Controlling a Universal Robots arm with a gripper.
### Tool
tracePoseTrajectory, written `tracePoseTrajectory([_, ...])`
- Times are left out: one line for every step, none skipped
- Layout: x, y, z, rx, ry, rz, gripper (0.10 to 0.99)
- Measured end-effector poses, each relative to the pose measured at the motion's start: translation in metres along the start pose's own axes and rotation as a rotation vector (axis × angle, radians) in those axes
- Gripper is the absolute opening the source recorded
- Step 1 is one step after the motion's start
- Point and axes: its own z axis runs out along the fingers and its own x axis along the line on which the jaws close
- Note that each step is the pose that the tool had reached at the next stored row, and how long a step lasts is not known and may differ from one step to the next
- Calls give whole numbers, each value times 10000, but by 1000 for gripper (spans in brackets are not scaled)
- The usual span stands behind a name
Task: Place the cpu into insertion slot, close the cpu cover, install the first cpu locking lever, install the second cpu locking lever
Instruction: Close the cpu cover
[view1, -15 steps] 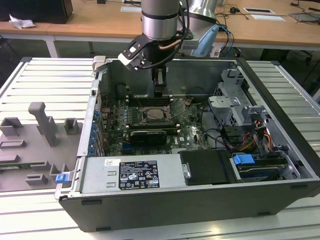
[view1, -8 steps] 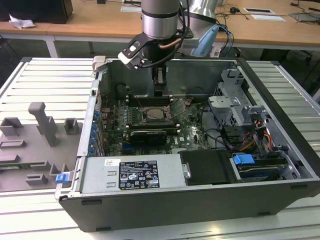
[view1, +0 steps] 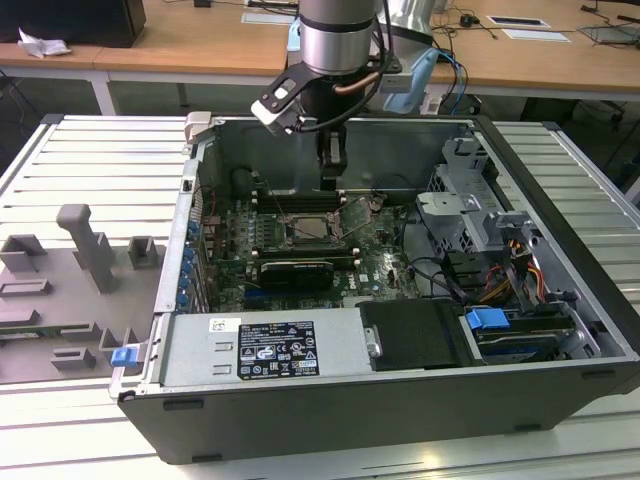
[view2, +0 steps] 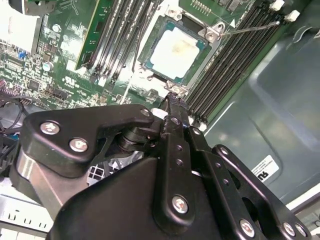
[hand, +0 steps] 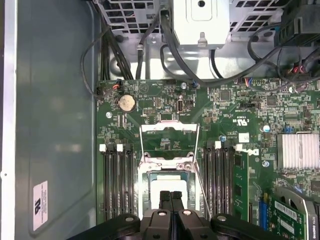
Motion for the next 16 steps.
tracePoseTrajectory([3, 22, 1, 0, 0, -2, 106])
tracePoseTrajectory([5, 41, 2, 0, 0, -3, 106])
tracePoseTrajectory([6, 54, 3, 0, 0, -4, 106])
tracePoseTrajectory([8, 69, 4, 0, 0, -4, 106])
tracePoseTrajectory([9, 78, 4, 0, 0, -5, 106])
tracePoseTrajectory([10, 88, 5, 0, 0, -5, 106])
tracePoseTrajectory([11, 108, 5, 0, 0, -6, 106])
tracePoseTrajectory([12, 141, 8, 0, 1, -6, 106])
tracePoseTrajectory([12, 165, 9, 2, 1, -8, 106])
tracePoseTrajectory([13, 184, 11, 3, 1, -8, 106])
tracePoseTrajectory([13, 216, 14, 5, 0, -8, 106])
tracePoseTrajectory([15, 237, 18, 5, 0, -9, 106])
tracePoseTrajectory([15, 252, 20, 6, -1, -10, 106])
tracePoseTrajectory([15, 261, 23, 6, 0, -10, 106])
tracePoseTrajectory([15, 268, 26, 5, 0, -10, 106])
tracePoseTrajectory([15, 268, 27, 5, 0, -9, 106])
